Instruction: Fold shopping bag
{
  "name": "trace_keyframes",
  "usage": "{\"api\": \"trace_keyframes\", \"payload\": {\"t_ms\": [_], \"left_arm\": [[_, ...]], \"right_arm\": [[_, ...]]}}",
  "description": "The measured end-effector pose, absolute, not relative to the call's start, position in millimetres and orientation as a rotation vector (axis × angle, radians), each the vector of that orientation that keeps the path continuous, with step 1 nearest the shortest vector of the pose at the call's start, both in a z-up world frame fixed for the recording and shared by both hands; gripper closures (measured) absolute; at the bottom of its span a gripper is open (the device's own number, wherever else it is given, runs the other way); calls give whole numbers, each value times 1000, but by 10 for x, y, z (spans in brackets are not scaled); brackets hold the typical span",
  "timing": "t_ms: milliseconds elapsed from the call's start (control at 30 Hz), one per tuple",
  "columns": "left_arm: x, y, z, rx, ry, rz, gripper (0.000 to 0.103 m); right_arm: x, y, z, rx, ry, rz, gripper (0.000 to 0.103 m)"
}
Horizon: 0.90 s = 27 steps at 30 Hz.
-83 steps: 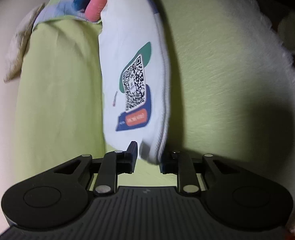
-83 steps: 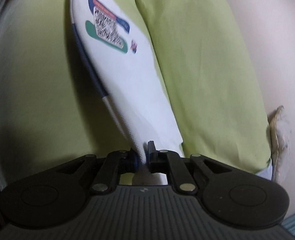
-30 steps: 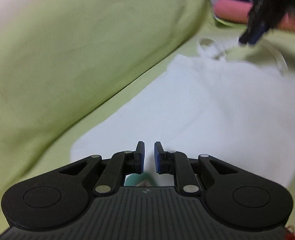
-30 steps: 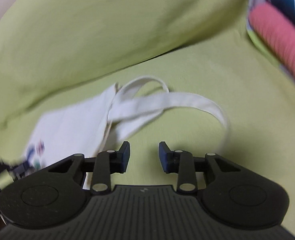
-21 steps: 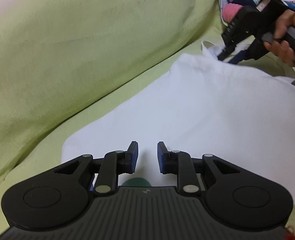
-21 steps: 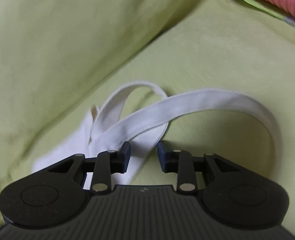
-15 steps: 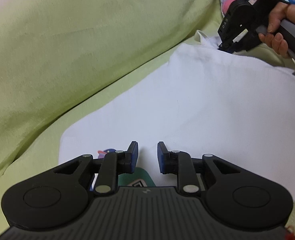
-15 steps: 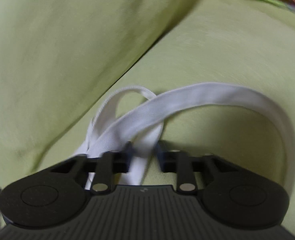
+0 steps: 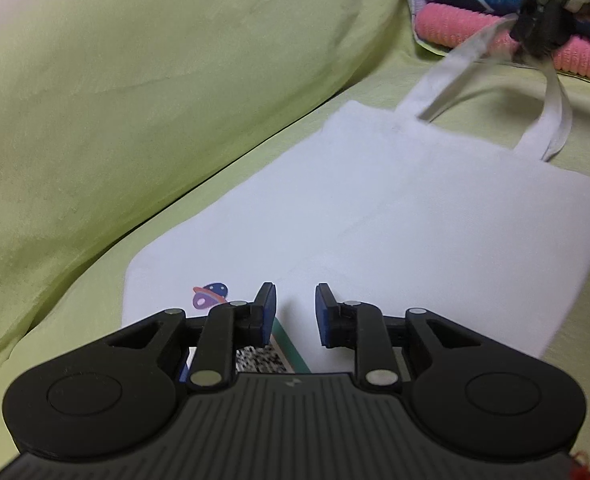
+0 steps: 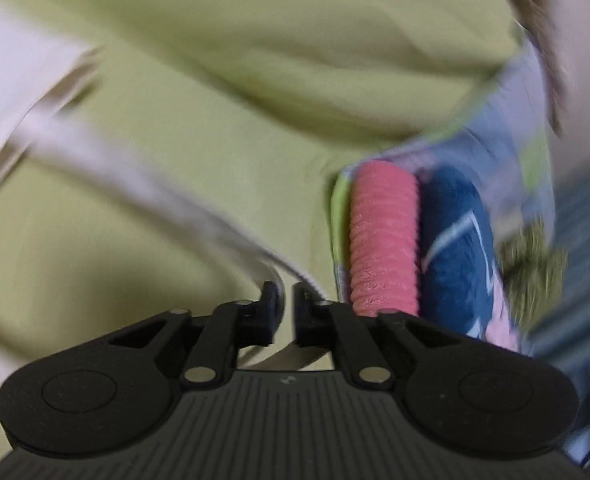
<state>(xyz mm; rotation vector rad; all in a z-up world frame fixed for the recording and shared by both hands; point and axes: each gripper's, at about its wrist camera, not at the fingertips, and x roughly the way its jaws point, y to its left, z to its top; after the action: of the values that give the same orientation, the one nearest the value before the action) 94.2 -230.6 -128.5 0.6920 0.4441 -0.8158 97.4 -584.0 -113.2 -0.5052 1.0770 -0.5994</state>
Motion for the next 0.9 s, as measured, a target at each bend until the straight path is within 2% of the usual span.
{"api": "trace_keyframes", "payload": {"t_ms": [33,67,167,267,400,567,600,633,667,767,900], "left_arm": [[914,-2291,-1278,692,444,-819,71],[887,-2275,-1272,693,445,-823,68],[835,-2230,-1256,693,450,-823,68],[814,-2211,-1257,689,459,-822,68],[788,-2198,-1267,694,471,-810,68],[760,-2176,-1301,703,492,-795,68],[755,-2165,-1308,707,494,-795,68],[749,-2153,-1316,710,497,-794,68],[738,-2135,-1315,712,499,-798,68],[694,-2075,-1300,715,498,-825,68],[651,-2004,-1333,745,485,-813,68]], "right_arm": [[875,-5798,-1046,-419,1070,-520,60],[744,-5808,-917,-271,1007,-476,44],[255,-5936,-630,142,823,-452,41],[-200,-6096,-704,384,737,-547,46],[-425,-6339,-1154,652,697,-610,48],[-134,-6219,-1403,715,677,-623,48],[-55,-6228,-1458,702,681,-622,54],[21,-6228,-1502,682,690,-624,75],[88,-6196,-1491,631,716,-644,83],[211,-6167,-1417,516,759,-689,86],[205,-6198,-1373,447,794,-718,86]]}}
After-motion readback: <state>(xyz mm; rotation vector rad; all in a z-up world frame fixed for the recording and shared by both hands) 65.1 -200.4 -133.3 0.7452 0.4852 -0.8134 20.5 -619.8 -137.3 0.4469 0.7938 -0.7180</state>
